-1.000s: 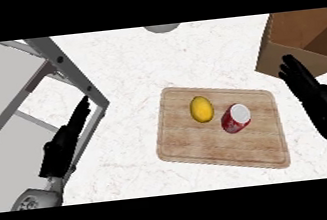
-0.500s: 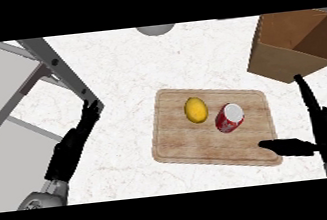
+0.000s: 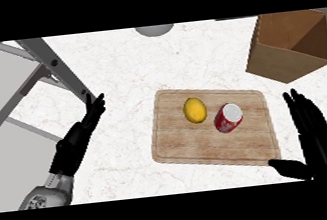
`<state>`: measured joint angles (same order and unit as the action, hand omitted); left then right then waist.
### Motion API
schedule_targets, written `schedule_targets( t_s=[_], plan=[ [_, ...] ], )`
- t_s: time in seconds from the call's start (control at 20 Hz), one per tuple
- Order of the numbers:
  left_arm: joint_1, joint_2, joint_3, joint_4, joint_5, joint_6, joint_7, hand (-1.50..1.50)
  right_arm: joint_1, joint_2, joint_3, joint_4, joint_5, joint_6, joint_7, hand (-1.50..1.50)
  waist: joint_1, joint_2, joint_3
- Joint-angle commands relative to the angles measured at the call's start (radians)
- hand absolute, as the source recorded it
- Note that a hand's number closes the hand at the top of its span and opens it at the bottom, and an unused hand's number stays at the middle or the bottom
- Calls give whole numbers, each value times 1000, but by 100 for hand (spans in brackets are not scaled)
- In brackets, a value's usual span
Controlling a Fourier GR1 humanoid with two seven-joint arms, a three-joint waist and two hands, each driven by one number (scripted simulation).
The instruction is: Pick the can from the cutting board and place it in the cardboard box
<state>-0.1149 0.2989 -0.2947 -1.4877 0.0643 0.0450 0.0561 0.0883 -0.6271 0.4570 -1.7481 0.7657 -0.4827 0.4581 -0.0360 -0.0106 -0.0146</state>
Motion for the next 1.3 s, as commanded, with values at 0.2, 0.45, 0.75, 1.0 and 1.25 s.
schedule_targets(
  t_s=[0.2, 0.45, 0.75, 1.0, 1.25],
  plan=[
    [-92, -29, 3, -17, -15, -3, -30, 0, -38, 50, 145, -377, 108, 446, 476, -150, 21, 5, 8],
    [-82, -16, 21, -25, 5, -42, -19, 0, -151, 194, 194, -502, 68, 697, 752, -150, 41, 10, 11],
    [-33, -15, 29, -83, -19, -53, -20, 0, -276, 396, 169, -353, 101, 731, 814, -150, 43, 10, 14],
    [-92, -43, 56, -29, -28, -67, -12, 0, -259, 434, 160, -236, 161, 697, 742, -150, 37, 10, 14],
    [-124, -79, 57, -9, -61, -52, 21, 0, -226, 431, 69, -104, 122, 672, 611, -150, 34, 11, 15]
  ],
)
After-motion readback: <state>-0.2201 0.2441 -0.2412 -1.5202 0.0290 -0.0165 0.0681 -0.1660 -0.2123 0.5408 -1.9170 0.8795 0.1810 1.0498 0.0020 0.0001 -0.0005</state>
